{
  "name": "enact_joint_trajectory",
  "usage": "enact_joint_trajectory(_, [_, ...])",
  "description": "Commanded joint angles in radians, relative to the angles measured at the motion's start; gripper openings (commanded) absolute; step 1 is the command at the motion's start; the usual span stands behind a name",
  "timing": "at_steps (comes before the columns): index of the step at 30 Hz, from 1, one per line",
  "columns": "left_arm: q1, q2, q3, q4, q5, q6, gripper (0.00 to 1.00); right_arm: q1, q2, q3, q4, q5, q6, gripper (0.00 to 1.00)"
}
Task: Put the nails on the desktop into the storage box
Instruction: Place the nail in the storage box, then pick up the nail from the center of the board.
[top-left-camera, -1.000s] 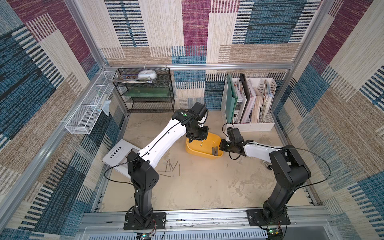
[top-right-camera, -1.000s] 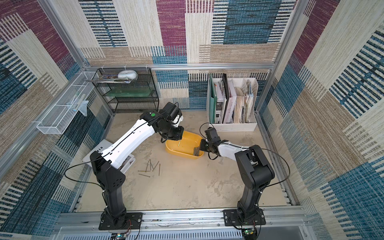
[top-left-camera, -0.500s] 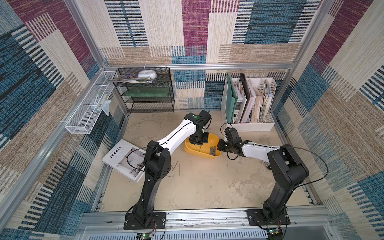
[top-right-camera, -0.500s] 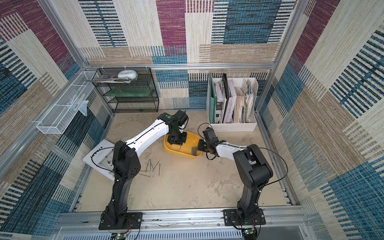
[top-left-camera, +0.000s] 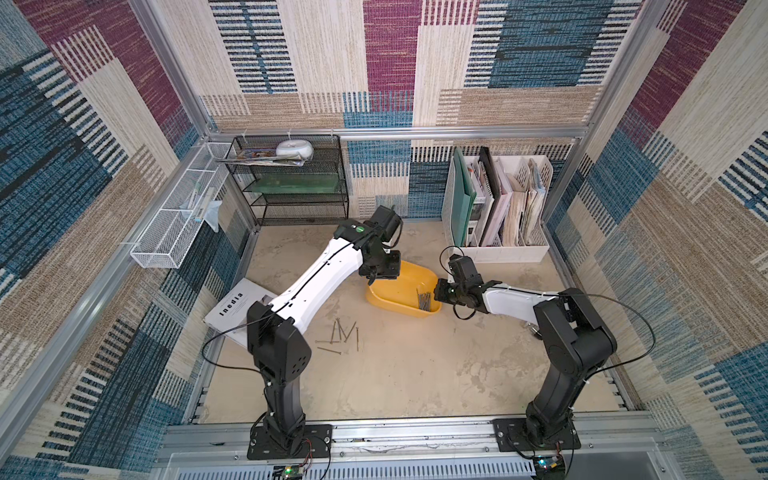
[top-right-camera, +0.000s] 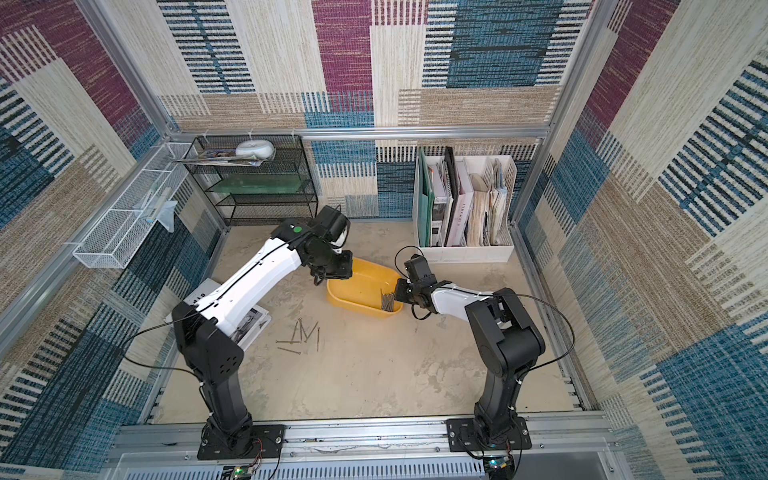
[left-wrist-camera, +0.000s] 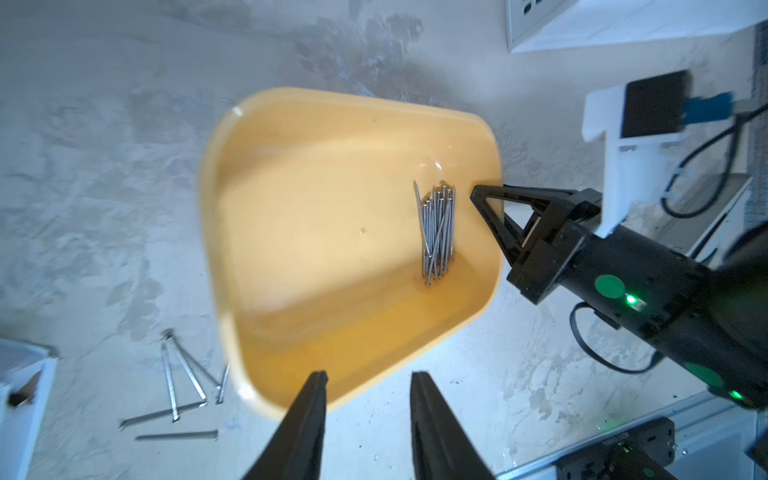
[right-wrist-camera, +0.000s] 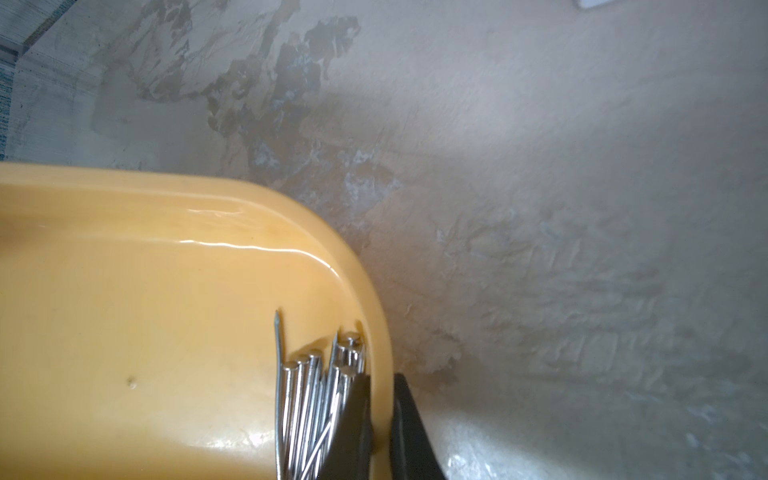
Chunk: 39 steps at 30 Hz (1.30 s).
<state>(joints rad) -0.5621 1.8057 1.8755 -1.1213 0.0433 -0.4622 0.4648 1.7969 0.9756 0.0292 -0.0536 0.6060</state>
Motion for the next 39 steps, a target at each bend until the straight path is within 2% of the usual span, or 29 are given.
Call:
enact_joint_trajectory(1, [0.050, -0.134, -0.139, -0.025, -0.068, 0.035, 0.39, 0.003, 0.015, -0.007, -0.235, 0.051, -0.049, 0.00])
enact_joint_trajectory(5, [0.165, -0.305, -0.468, 0.069, -0.043, 0.067, 0.40, -0.013, 0.009, -0.008, -0.255, 0.068, -0.072, 0.00])
enact_joint_trajectory(8, [0.198, -0.326, -0.616, 0.124, -0.024, 0.089, 0.40, -0.039, 0.002, -0.022, -0.253, 0.060, -0.084, 0.00])
enact_joint_trajectory(11, [0.192, -0.301, -0.694, 0.195, 0.069, 0.107, 0.38, -0.059, -0.009, -0.034, -0.255, 0.063, -0.095, 0.00])
enact_joint_trajectory(16, [0.116, -0.258, -0.710, 0.209, 0.072, 0.054, 0.37, -0.082, -0.019, -0.044, -0.262, 0.065, -0.107, 0.00])
enact_joint_trajectory(22, [0.093, -0.221, -0.778, 0.251, 0.057, -0.050, 0.34, -0.094, -0.015, -0.041, -0.262, 0.060, -0.118, 0.00])
enact_joint_trajectory(29, [0.047, -0.130, -0.772, 0.285, 0.052, -0.082, 0.33, -0.099, -0.005, -0.041, -0.256, 0.058, -0.127, 0.00])
enact_joint_trajectory(39, [0.045, -0.042, -0.782, 0.293, -0.024, -0.094, 0.32, -0.100, -0.008, -0.056, -0.247, 0.061, -0.140, 0.00])
